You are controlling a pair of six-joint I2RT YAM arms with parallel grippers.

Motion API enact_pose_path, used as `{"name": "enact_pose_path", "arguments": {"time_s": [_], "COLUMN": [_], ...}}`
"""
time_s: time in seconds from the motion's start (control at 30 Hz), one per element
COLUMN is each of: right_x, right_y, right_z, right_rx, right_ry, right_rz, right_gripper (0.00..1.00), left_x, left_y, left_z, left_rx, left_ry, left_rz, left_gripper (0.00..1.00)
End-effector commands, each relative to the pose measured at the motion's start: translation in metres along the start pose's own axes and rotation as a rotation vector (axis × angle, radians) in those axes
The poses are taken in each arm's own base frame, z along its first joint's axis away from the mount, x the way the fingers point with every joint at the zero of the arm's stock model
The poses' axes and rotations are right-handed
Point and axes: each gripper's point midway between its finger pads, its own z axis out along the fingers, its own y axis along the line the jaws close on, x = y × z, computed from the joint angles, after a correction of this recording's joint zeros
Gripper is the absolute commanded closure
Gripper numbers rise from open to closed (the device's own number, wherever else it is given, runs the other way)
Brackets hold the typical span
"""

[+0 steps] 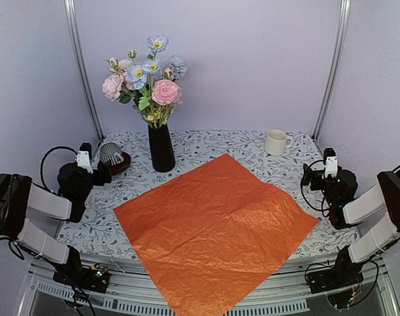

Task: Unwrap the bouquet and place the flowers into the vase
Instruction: Reset both arms

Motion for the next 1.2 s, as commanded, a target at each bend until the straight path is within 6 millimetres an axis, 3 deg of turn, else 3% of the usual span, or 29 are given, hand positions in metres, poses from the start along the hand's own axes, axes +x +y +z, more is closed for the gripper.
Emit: {"name": "enact_pose_path", "arguments": {"time_s": [0.0, 0.1, 0.3, 0.53, 1.17], "right_x": [-0.016, -0.011, -0.006, -0.007, -0.007], "right_y": [-0.006, -0.006, -0.011, -0.011, -0.012], "right_z": [-0.003, 0.003, 0.010, 0.009, 0.009], "right_rx": [-0.001, -0.010, -0.014, -0.013, -0.012], "right_ry": [-0.109, -0.095, -0.060, -0.064, -0.064], "right_rz": [-0.005, 0.000, 0.032, 0.035, 0.034], "right_gripper": [0.02, 0.02, 0.01, 0.01, 0.01], "left_x": [-0.010, -0.003, 0.000, 0.002, 0.003], "left_y": [-0.007, -0.016, -0.009, 0.002, 0.002], "left_z": [0.003, 0.006, 0.002, 0.004, 0.004], "left_rx": [0.064, 0.110, 0.071, 0.012, 0.011], "left_ry": [-0.076, -0.081, -0.097, -0.082, -0.082], "left_rz": [0.058, 0.086, 0.066, 0.037, 0.037], "left_gripper": [0.02, 0.02, 0.02, 0.02, 0.02]}}
